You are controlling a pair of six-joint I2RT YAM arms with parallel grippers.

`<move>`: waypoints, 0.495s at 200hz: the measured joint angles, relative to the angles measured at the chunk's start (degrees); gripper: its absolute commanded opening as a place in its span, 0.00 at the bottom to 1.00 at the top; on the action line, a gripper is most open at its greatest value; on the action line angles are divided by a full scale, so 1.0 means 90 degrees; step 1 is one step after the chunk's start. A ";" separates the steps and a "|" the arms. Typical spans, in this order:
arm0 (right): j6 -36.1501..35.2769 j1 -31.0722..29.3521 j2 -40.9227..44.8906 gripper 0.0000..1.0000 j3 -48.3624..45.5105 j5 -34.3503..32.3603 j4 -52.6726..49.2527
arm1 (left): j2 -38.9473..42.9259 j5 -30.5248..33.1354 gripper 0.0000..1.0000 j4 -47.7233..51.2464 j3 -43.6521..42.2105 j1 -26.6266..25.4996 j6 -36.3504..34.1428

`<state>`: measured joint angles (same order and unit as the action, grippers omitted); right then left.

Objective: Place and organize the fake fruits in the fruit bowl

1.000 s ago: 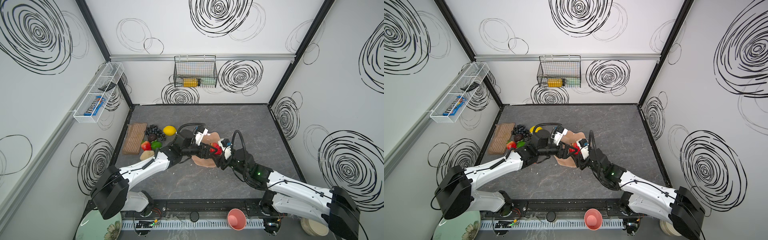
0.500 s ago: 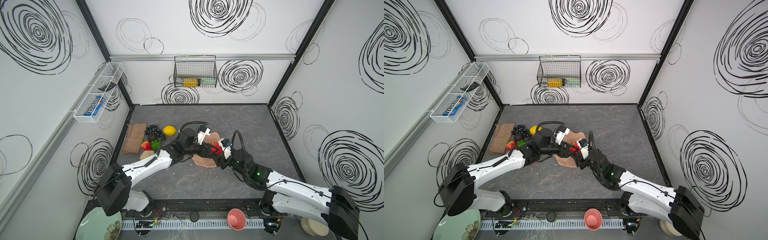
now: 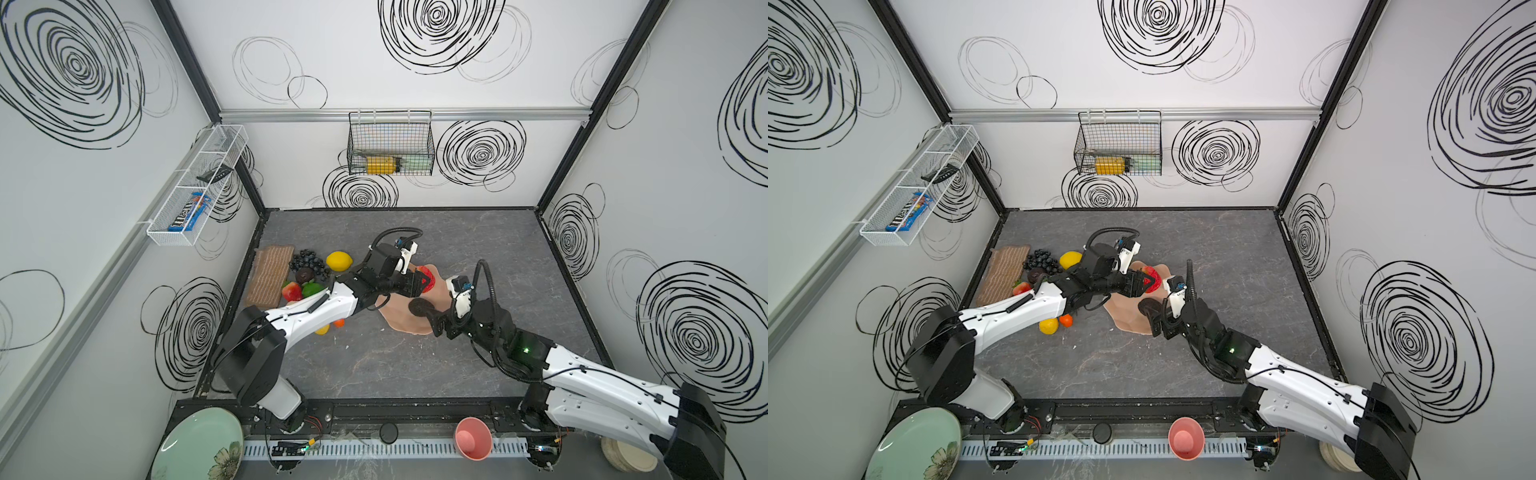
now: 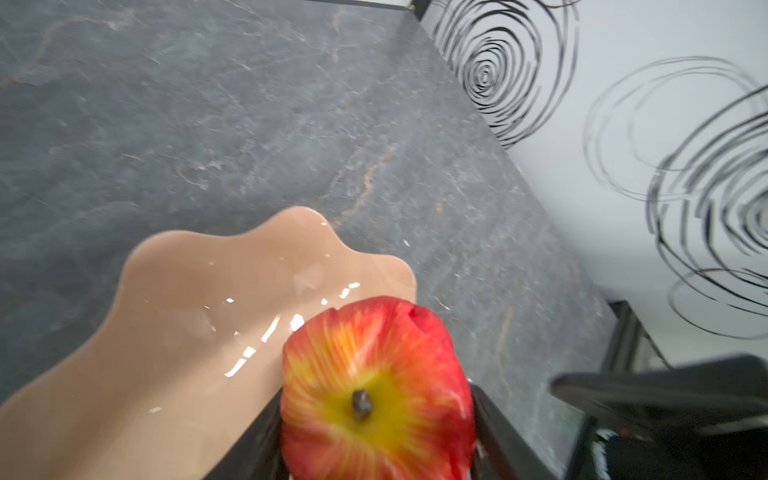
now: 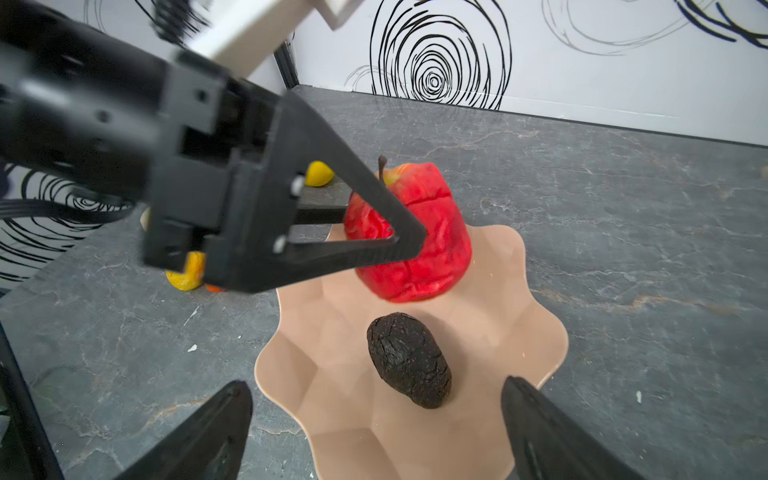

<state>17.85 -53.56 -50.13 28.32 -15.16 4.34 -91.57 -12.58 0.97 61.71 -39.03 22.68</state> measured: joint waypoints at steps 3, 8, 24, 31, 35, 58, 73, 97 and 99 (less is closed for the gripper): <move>0.0024 0.0000 0.0063 0.97 -0.0024 0.0002 -0.0017 | -0.0070 0.0044 0.62 0.0027 0.0058 0.0012 -0.0027; 0.0080 0.0000 0.0189 0.97 -0.0073 0.0007 -0.0068 | -0.0216 0.0131 0.62 0.0051 0.0148 0.0024 -0.0070; 0.0233 0.0000 0.0580 0.97 -0.0323 0.0017 -0.0102 | -0.0602 0.0323 0.62 0.0136 0.0374 0.0034 -0.0199; 0.0291 0.0000 0.0731 0.97 -0.0447 0.0015 -0.0141 | -0.0746 0.0408 0.62 0.0197 0.0454 0.0034 -0.0240; 0.0318 0.0000 0.0799 0.97 -0.0505 0.0015 -0.0168 | -0.0833 0.0461 0.62 0.0238 0.0503 0.0032 -0.0270; 0.0430 0.0000 0.1010 0.97 -0.0707 0.0007 -0.0415 | -0.1222 0.0731 0.62 0.0410 0.0714 -0.0002 -0.0379; 0.0483 0.0000 0.1086 0.97 -0.0763 0.0002 -0.0495 | -0.1406 0.0906 0.62 0.0508 0.0821 -0.0041 -0.0420; 0.0522 0.0002 0.1146 0.97 -0.0770 -0.0005 -0.0537 | -0.1630 0.1166 0.62 0.0610 0.0964 -0.0117 -0.0466; 0.0525 0.0002 0.1146 0.97 -0.0770 -0.0010 -0.0537 | -0.1651 0.1192 0.62 0.0612 0.0979 -0.0124 -0.0471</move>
<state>22.57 -53.54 -39.81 21.39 -15.25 -0.49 -106.43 -1.85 6.48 70.52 -40.14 18.44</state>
